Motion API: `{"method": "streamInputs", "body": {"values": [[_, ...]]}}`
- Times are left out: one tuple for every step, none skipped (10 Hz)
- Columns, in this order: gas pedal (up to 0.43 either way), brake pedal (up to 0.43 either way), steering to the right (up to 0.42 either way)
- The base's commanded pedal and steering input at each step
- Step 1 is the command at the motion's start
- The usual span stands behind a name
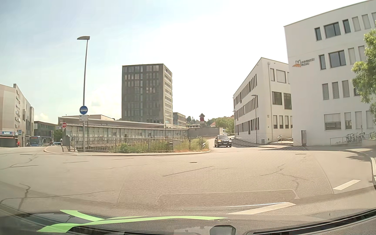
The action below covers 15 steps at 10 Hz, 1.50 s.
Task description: Follow the waypoints while adhering to traffic rules and regulations
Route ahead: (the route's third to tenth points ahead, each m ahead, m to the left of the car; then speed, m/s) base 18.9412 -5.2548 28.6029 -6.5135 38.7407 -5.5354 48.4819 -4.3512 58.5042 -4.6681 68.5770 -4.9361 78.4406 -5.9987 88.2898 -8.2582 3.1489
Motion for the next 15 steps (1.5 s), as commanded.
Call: {"method": "streamInputs", "body": {"values": [[0.118,0.000,0.330],[0.118,0.000,0.329],[0.118,0.000,0.329],[0.118,0.000,0.326],[0.118,0.000,0.322],[0.118,0.000,0.316],[0.118,0.000,0.312],[0.118,0.000,0.308],[0.118,0.000,0.301],[0.118,0.000,0.287],[0.118,0.000,0.267],[0.118,0.000,0.250],[0.118,0.000,0.230],[0.118,0.000,0.203],[0.118,0.000,0.181]]}}
